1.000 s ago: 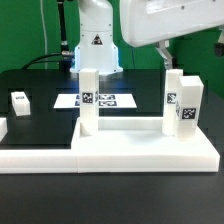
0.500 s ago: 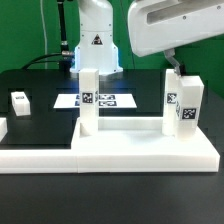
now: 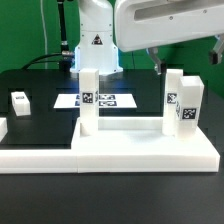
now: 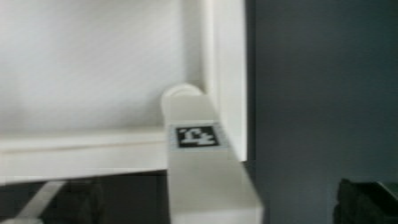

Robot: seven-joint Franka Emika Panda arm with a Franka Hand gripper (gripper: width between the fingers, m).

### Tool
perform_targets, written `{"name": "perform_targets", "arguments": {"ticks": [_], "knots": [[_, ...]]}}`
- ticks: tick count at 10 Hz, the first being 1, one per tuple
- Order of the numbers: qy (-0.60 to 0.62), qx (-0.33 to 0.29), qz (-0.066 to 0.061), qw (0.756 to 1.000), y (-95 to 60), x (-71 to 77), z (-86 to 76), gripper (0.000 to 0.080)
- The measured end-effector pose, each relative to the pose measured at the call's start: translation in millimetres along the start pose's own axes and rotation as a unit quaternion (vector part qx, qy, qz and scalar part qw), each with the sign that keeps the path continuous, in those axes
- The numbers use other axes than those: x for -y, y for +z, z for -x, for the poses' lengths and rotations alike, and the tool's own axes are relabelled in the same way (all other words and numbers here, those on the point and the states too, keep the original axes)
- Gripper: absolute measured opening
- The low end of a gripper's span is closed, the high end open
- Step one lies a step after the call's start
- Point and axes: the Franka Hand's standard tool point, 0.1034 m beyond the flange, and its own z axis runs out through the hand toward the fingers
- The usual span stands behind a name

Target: Assemble desk

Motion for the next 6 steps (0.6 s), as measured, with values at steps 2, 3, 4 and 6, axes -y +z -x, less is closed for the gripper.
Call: {"name": "perform_targets", "arguments": {"ticks": [2, 3, 4, 6], "knots": [[0.016, -0.019, -0.015, 1.000, 9.8, -5.1, -1.4, 0.0649], [0.015, -0.020, -0.016, 1.000, 9.8, -3.6, -1.7, 0.0649], [0.015, -0.019, -0.016, 1.000, 10.2, -3.5, -1.6, 0.0649], [0.015, -0.011, -0.016, 1.000, 14.4, -7.9, -10.4, 0.0649]]}}
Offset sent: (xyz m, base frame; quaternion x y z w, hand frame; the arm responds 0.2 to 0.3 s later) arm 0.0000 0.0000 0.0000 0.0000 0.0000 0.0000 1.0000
